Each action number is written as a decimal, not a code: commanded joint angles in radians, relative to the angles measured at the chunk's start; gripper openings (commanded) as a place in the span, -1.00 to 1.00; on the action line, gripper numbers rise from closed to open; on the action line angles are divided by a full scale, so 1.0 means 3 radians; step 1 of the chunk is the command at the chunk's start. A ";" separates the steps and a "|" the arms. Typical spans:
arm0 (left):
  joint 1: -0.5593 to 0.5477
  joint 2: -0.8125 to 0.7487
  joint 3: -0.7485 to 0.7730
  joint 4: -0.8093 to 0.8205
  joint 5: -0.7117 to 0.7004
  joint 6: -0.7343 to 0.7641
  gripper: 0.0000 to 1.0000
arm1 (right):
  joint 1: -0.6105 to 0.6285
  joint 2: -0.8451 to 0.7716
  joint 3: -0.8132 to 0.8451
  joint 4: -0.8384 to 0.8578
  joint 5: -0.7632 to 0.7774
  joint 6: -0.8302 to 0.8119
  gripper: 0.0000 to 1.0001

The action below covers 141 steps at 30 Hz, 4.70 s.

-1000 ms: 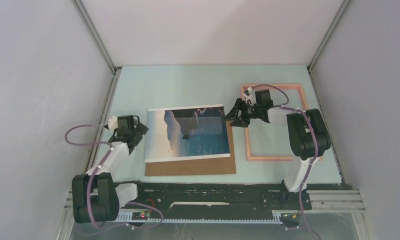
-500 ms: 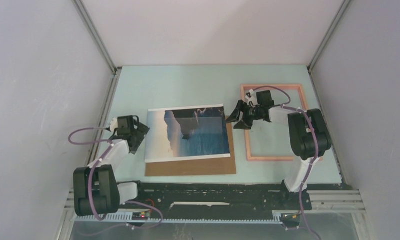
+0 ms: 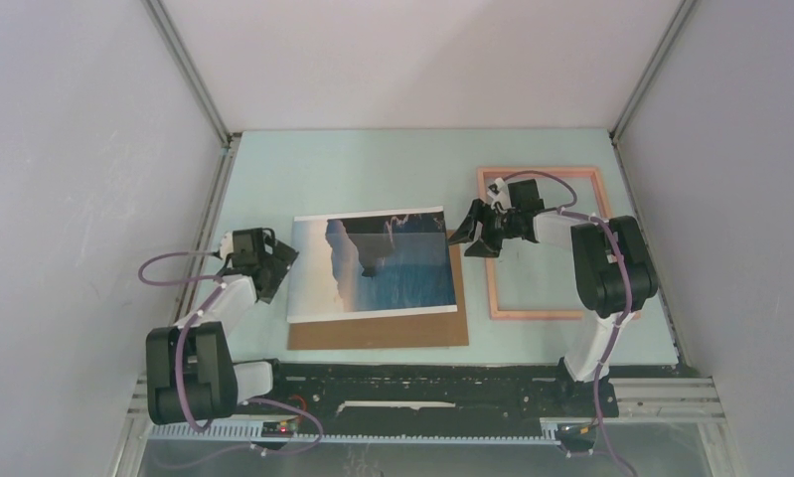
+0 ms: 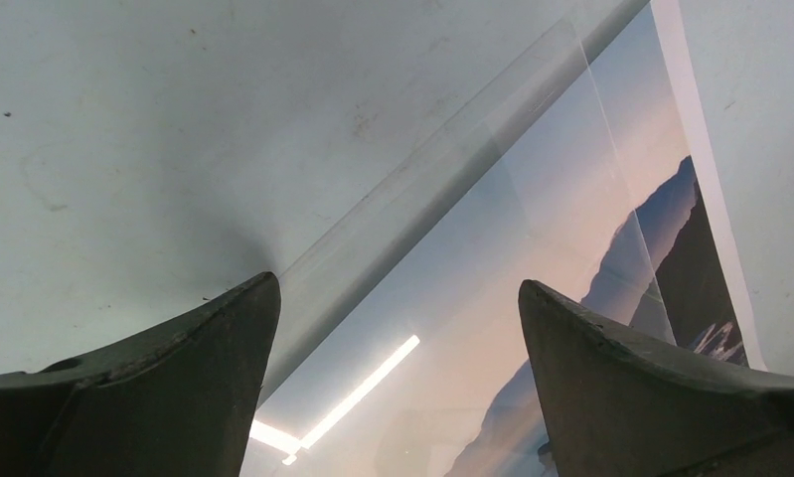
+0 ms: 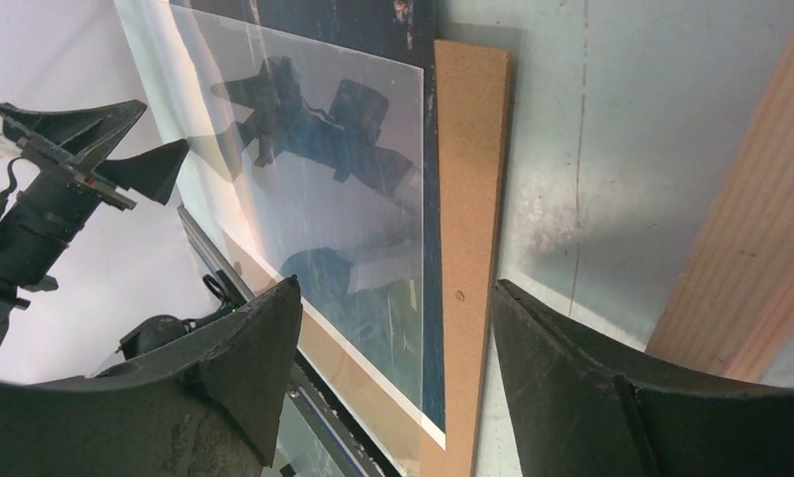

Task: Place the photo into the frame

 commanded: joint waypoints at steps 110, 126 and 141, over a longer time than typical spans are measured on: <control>-0.0533 -0.0401 0.0214 -0.1936 0.0161 0.0301 1.00 | -0.0057 -0.0371 -0.0082 -0.0299 0.0356 -0.0221 0.52; -0.1081 -0.0666 0.0469 -0.2200 -0.0035 -0.0061 1.00 | -0.0078 -0.0336 -0.0081 -0.0320 0.0376 -0.0223 0.53; -0.0673 -0.0353 0.0153 -0.1752 0.0140 0.0144 1.00 | -0.0072 -0.0350 -0.0085 -0.0294 0.0334 -0.0221 0.52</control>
